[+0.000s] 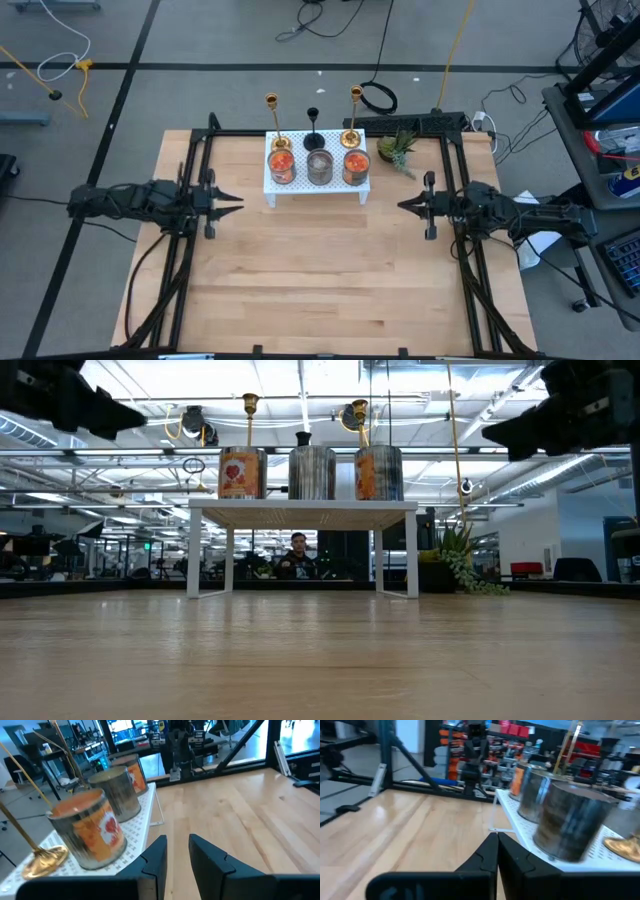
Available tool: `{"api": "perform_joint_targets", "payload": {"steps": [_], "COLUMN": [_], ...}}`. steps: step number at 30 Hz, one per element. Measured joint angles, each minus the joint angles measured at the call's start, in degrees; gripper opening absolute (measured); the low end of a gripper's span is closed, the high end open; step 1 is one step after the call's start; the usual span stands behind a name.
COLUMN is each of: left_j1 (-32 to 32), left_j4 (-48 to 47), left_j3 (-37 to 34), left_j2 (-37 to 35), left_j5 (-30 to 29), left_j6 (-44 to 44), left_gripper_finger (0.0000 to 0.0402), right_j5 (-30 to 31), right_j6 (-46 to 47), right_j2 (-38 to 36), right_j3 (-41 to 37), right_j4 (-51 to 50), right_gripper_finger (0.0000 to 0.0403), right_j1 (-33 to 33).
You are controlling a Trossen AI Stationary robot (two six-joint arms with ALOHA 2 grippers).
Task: Pick & Place candle stick holders
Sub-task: Return to Home Position
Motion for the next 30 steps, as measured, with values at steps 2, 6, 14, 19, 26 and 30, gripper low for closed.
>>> {"api": "perform_joint_targets", "payload": {"steps": [2, 6, 14, 19, 26, 30], "left_j1": [-0.02, -0.01, -0.02, 0.01, 0.00, 0.00], "left_j4": [3.00, 9.44, 21.12, 26.74, 26.97, 26.87], "left_j3": [-2.28, -6.61, -14.72, -18.14, -18.88, -18.88], "left_j2": [0.02, 0.02, 0.00, 0.01, 0.02, 0.02], "left_j5": [-0.01, -0.40, -0.72, -0.90, -0.87, -0.87], "left_j6": [-0.26, 1.08, 0.65, 0.28, -2.45, -2.62], "left_gripper_finger": [0.0088, 0.0088, 0.0088, 0.0088, 0.0088, 0.0088], "right_j5": [1.53, 4.00, 3.70, 3.71, 3.72, 3.69], "right_j6": [0.26, 1.17, 2.43, 4.62, 7.32, 8.92], "right_j2": [-1.39, -3.75, -6.26, -6.50, -6.52, -6.50], "right_j3": [-1.35, -2.89, -5.23, -6.95, -8.94, -9.40], "right_j4": [0.18, -0.06, -0.36, -0.32, 0.50, 0.24], "right_gripper_finger": [0.0001, 0.0001, 0.0001, 0.0002, 0.0002, 0.0002], "right_j1": [0.00, -0.02, -0.02, -0.02, -0.02, 0.00]}}
